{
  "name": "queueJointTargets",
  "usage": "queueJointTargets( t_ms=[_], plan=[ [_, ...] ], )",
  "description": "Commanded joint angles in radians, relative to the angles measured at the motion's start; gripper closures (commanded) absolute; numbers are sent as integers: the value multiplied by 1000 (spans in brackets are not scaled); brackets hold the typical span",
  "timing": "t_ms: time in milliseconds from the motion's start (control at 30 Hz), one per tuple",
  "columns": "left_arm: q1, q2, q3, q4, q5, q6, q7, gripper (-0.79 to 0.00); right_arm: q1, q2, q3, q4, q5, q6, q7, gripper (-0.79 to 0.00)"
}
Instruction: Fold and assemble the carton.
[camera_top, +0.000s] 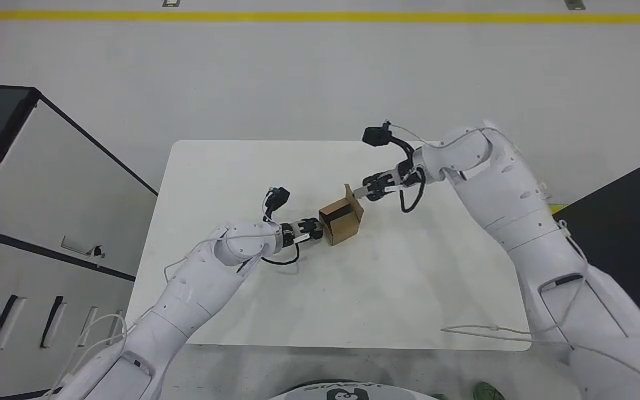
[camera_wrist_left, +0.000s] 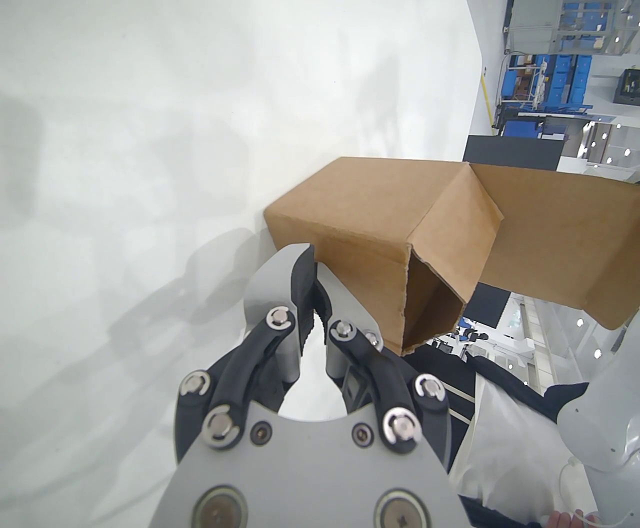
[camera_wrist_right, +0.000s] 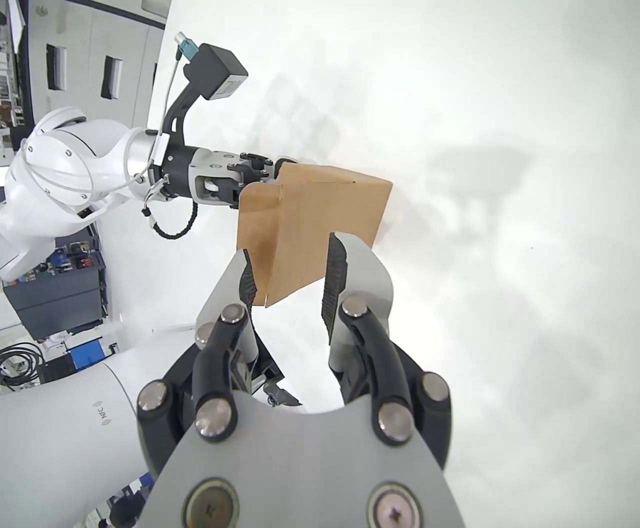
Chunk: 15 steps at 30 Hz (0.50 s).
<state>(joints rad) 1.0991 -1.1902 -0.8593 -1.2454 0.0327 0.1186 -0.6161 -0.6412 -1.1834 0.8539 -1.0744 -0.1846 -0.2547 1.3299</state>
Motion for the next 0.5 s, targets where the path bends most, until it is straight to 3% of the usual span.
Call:
queueJointTargets(
  t_ms=[0,167,467],
  plan=[
    [0,0,0,0,0,0,0,0,10,-6,-19,-2,-12,5,-2,-252],
    [0,0,0,0,0,0,0,0,29,-18,-63,-23,-61,33,-3,-95],
    [0,0,0,0,0,0,0,0,49,-32,-120,-77,-133,83,6,-117]
  ],
)
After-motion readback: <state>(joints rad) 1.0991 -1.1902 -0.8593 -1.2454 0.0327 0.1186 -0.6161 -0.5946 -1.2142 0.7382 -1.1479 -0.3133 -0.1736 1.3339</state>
